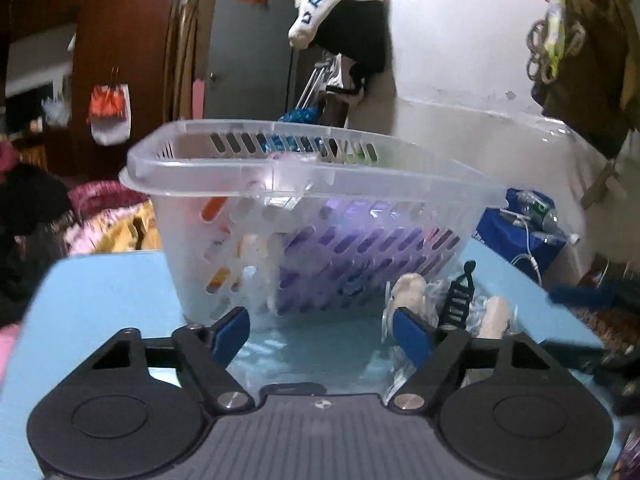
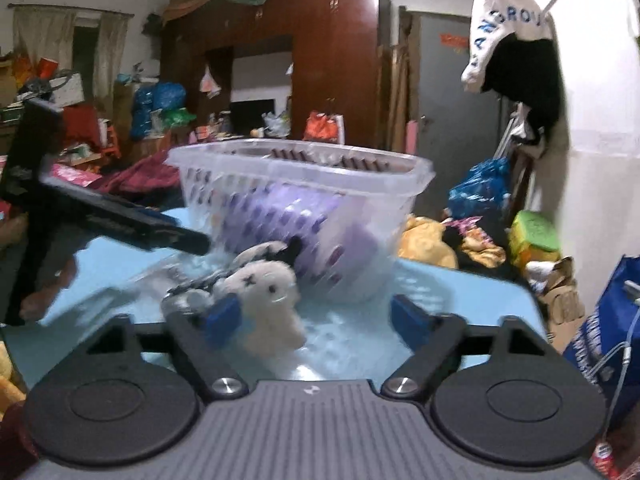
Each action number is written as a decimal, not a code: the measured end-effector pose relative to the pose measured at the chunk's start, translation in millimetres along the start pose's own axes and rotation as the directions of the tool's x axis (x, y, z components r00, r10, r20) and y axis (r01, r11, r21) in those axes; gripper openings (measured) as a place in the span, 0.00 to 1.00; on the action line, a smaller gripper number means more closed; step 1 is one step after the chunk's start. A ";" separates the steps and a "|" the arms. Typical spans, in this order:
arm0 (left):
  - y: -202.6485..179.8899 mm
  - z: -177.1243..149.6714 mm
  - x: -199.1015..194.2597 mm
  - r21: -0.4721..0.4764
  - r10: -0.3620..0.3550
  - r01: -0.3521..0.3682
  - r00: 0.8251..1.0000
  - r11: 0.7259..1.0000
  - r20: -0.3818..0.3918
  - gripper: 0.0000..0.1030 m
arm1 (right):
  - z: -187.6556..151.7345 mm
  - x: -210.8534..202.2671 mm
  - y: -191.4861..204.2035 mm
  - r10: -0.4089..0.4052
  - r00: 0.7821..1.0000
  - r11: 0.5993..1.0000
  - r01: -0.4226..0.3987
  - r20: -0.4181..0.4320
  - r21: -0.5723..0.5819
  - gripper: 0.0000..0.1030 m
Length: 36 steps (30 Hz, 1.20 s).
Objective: Organize objects
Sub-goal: 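Close both grippers on the white plush toy with black ears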
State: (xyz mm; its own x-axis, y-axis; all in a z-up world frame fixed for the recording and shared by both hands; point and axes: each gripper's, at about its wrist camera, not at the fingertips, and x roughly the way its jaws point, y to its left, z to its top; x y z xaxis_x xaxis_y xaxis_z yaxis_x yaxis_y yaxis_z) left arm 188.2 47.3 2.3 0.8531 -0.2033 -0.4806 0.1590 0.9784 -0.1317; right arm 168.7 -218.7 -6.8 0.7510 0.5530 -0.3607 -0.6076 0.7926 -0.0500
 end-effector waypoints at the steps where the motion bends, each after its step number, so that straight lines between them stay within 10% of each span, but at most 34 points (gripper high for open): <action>1: -0.3 2.4 1.9 -0.008 -0.017 0.017 1.000 1.000 -0.005 0.74 | 0.7 3.7 2.3 0.002 1.000 1.000 -0.002 -0.007 -0.009 0.70; 10: -2.7 4.0 28.5 -0.089 -0.140 0.133 0.987 0.987 -0.080 0.56 | -3.1 18.6 13.7 0.053 0.998 0.997 -0.054 -0.027 -0.054 0.60; 36: -30.0 5.2 53.0 -0.219 -0.287 0.255 0.950 0.942 -0.125 0.61 | -17.3 13.2 27.7 0.051 0.992 0.984 -0.070 -0.120 -0.161 0.33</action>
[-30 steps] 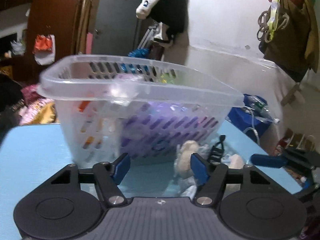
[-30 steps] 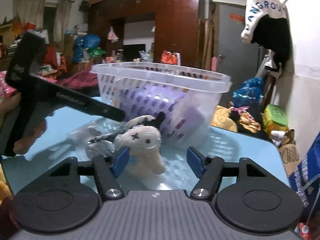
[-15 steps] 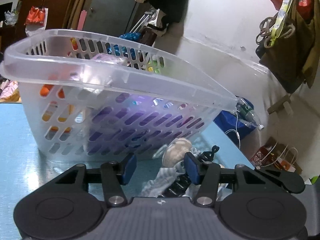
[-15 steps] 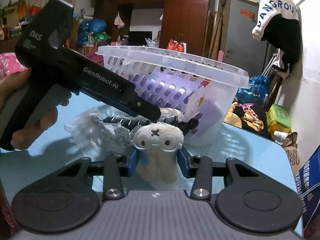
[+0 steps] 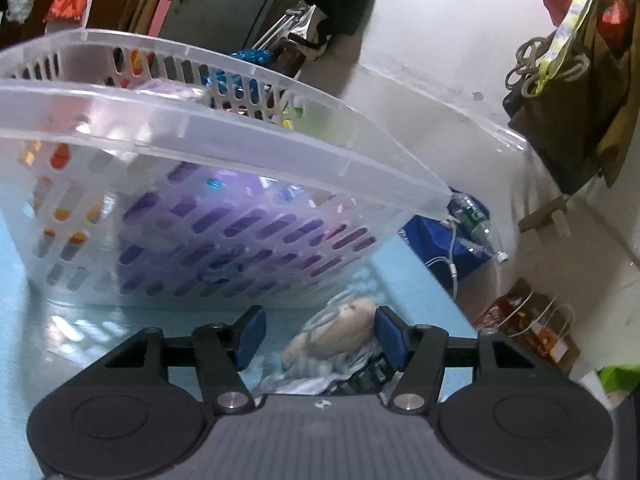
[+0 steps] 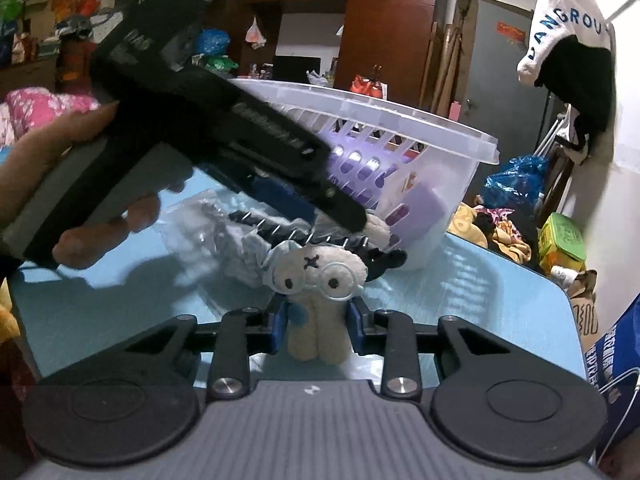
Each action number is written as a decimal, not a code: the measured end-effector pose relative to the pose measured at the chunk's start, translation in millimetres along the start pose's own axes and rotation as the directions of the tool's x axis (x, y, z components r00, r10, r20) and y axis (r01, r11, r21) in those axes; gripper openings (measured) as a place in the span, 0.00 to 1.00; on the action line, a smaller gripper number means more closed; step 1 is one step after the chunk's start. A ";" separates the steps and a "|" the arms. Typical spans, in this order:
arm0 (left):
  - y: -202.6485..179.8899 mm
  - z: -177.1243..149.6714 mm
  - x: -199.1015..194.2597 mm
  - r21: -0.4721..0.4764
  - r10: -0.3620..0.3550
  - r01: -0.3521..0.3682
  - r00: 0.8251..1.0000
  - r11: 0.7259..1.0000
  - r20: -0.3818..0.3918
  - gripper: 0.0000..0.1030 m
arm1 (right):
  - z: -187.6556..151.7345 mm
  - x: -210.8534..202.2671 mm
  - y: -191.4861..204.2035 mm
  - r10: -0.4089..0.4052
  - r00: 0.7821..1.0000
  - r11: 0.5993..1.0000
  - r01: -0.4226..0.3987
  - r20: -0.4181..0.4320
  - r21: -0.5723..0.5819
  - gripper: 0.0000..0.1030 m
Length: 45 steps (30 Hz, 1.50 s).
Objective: Organize objects
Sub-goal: 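Close both grippers on the white plush toy with black ears, then lift the plush toy with both grippers into the basket and release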
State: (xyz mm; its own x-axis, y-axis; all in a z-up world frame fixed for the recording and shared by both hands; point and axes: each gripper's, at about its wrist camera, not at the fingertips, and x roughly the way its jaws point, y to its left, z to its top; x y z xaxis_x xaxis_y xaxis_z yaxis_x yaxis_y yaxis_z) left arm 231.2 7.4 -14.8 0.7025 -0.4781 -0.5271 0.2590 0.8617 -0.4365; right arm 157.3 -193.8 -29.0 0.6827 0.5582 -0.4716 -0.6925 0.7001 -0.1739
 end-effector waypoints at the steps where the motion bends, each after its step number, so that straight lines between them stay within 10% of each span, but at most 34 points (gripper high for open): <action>1: -2.3 -0.4 2.1 0.007 0.002 -0.002 1.000 1.000 -0.005 0.55 | -0.4 -0.6 1.0 0.000 1.000 1.000 0.000 0.001 -0.004 0.33; 4: -9.1 -2.0 0.8 0.026 -0.018 0.018 1.000 1.000 0.009 0.35 | -0.5 -0.6 1.1 0.002 1.000 1.000 -0.002 0.002 -0.004 0.33; 13: -35.1 -18.8 -37.8 0.140 -0.005 -0.015 0.990 0.990 0.144 0.31 | -4.8 -14.9 7.5 -0.036 0.997 0.999 0.038 0.072 -0.022 0.33; 28: -102.4 22.4 -151.8 0.315 -0.046 -0.099 0.905 0.944 0.422 0.30 | 63.3 -81.5 28.5 -0.096 0.938 0.975 0.156 0.334 -0.159 0.32; 36: -96.6 99.9 -121.1 0.352 0.016 -0.184 0.902 0.918 0.431 0.30 | 127.0 -27.9 -4.8 -0.186 0.920 0.966 0.236 0.344 -0.108 0.32; 45: -43.5 122.0 -44.9 0.241 0.154 -0.254 0.917 0.937 0.367 0.31 | 137.3 67.1 -34.7 -0.188 0.966 0.980 0.197 0.177 -0.030 0.32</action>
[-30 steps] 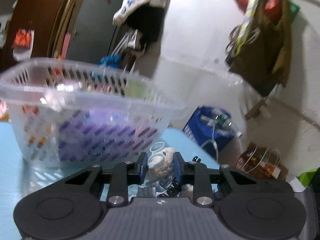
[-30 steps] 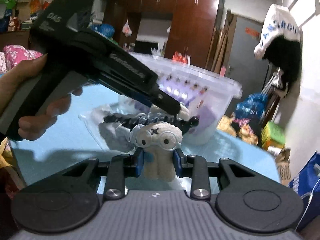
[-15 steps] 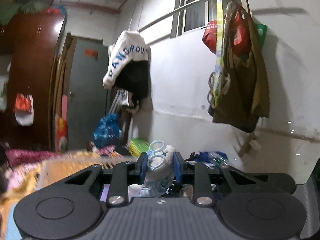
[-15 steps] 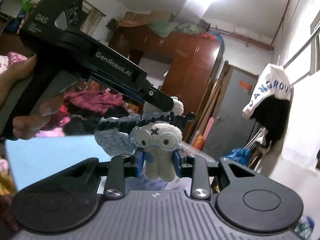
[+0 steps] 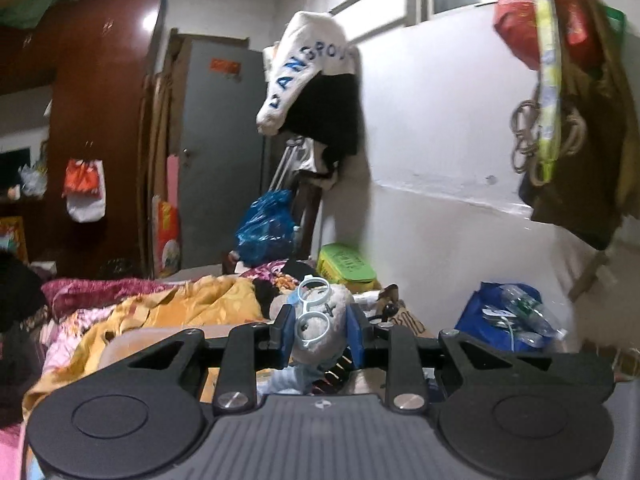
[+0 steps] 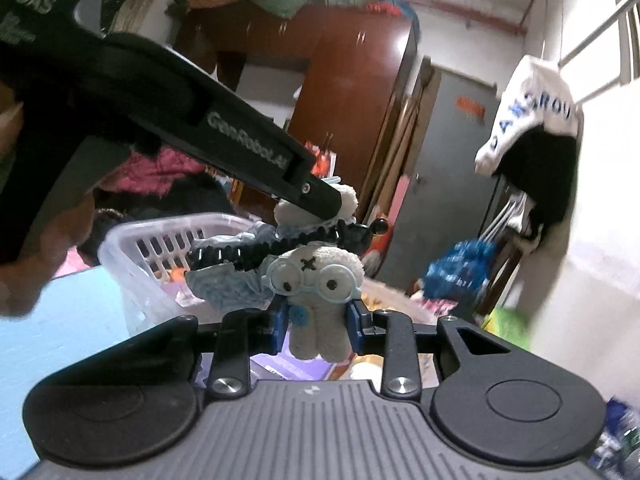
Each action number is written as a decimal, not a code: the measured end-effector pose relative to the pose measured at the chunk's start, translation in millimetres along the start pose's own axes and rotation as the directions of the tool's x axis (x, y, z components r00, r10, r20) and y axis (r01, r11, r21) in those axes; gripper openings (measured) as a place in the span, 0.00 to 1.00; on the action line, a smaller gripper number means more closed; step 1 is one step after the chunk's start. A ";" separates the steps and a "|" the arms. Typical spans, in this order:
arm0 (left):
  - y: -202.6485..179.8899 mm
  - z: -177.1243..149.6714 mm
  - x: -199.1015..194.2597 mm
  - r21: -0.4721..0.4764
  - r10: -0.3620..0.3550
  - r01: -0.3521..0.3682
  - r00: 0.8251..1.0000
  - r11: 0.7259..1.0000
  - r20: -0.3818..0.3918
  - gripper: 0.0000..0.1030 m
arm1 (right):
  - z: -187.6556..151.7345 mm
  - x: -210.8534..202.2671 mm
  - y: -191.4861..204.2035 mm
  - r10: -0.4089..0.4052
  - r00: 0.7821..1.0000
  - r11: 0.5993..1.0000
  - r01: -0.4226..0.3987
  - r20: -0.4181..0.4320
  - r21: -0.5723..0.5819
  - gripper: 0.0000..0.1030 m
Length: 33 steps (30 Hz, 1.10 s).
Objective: Organize objects
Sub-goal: 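Lift the plush toy with both grippers into the basket and release, then close both grippers on the clear plastic bag lying on the table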
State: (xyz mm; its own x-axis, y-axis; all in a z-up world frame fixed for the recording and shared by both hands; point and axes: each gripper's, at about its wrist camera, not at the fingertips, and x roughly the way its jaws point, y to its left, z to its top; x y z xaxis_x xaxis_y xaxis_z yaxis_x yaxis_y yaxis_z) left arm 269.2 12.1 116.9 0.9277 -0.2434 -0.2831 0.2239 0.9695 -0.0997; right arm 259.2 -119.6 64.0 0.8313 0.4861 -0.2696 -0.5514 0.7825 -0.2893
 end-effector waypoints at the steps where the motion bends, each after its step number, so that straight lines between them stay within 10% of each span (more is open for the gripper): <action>1: 2.7 -2.3 2.4 -0.015 0.001 -0.001 1.000 1.000 -0.001 0.33 | -1.4 3.7 -0.6 0.005 1.000 1.000 -0.005 -0.004 0.008 0.32; 6: 5.9 -9.6 -6.2 -0.002 0.089 -0.089 0.996 0.996 0.009 0.77 | -8.6 6.7 -2.1 -0.074 0.996 0.997 0.073 -0.052 -0.023 0.52; 8: 6.0 -13.0 -26.0 0.014 0.104 -0.105 0.993 0.994 0.053 0.80 | -12.4 -5.9 -12.3 -0.083 0.996 0.996 0.084 -0.044 0.031 0.86; 13: 7.4 -32.7 -85.9 0.037 0.138 -0.142 0.986 0.989 0.095 0.98 | -29.8 -55.5 -30.6 -0.003 1.000 0.982 0.008 -0.024 0.188 0.99; 23: 24.2 -129.0 -118.8 0.013 0.146 -0.146 0.979 0.989 -0.141 0.96 | -117.4 -91.0 -39.5 0.039 0.983 0.950 0.020 -0.182 0.311 1.00; 33: 47.5 -155.5 -98.3 -0.083 0.054 -0.079 0.961 0.993 -0.271 0.93 | -135.5 -93.2 -32.3 0.142 0.953 0.915 -0.024 -0.266 0.402 0.95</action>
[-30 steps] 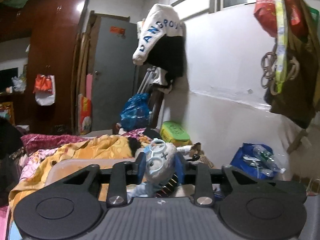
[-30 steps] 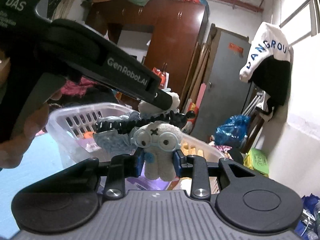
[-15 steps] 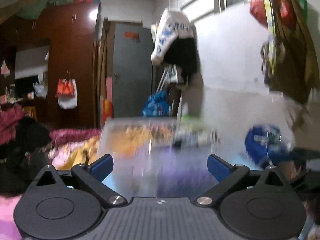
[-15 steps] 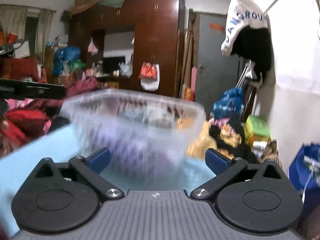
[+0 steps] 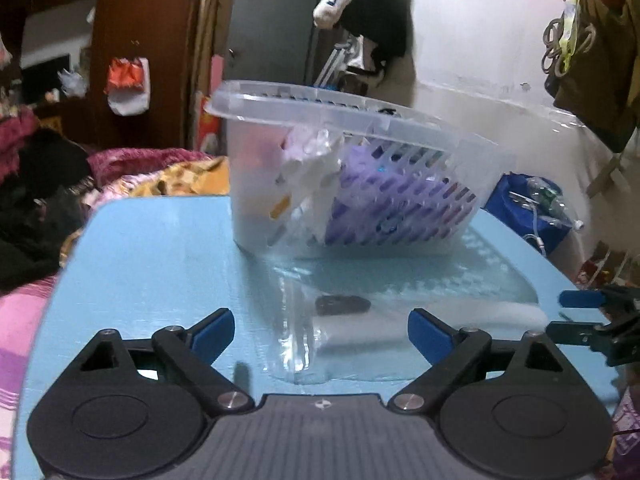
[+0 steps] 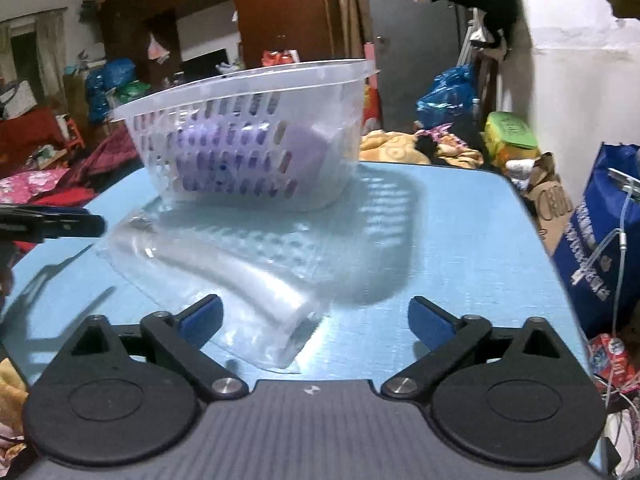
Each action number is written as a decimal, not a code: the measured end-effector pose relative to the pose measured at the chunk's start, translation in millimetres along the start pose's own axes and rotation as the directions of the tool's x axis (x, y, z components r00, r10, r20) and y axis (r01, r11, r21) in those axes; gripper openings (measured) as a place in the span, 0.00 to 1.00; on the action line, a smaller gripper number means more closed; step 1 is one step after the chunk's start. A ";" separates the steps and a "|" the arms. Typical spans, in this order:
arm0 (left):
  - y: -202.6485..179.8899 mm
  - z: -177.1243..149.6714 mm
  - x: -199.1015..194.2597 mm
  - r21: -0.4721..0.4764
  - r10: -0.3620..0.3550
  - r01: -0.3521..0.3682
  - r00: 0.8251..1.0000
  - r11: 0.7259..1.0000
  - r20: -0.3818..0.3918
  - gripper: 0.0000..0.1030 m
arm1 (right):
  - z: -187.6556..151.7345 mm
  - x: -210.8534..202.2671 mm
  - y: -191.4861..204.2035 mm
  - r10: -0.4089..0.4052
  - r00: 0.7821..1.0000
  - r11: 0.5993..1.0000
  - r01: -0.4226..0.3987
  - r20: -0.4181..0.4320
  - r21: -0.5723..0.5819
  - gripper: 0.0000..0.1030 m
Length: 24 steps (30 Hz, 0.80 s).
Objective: Organize objects
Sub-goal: 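Close both grippers on the clear plastic bag lying on the table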
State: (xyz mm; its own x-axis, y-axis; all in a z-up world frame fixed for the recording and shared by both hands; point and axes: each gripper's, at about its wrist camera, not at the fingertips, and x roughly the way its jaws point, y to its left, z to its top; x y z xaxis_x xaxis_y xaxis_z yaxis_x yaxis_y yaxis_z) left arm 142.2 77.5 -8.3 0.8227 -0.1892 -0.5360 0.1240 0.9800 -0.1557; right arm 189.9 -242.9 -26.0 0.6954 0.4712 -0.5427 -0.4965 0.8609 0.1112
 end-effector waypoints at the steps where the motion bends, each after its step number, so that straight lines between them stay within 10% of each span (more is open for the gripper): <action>1: 1.1 0.3 2.7 -0.004 -0.006 0.006 1.000 1.000 -0.004 0.93 | -2.7 -0.2 2.3 0.005 1.000 1.000 -0.005 -0.003 -0.007 0.93; 15: -5.9 3.3 27.1 0.086 -0.012 0.019 0.996 0.996 -0.083 0.92 | -4.4 16.0 25.1 0.011 0.999 0.992 -0.015 -0.037 -0.123 0.71; 24: -36.8 -7.2 18.6 0.254 -0.009 0.030 0.997 0.967 -0.082 0.48 | -7.1 10.8 31.0 0.037 0.999 0.987 -0.040 -0.021 -0.155 0.51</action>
State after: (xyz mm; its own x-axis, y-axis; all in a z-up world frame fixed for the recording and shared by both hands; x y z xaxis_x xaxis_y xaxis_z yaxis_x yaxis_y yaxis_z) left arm 149.0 37.5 -18.5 0.7732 -0.2024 -0.6011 0.2850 0.9575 0.0442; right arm 178.4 -212.5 -34.3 0.6658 0.4985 -0.5552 -0.5983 0.8012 0.0018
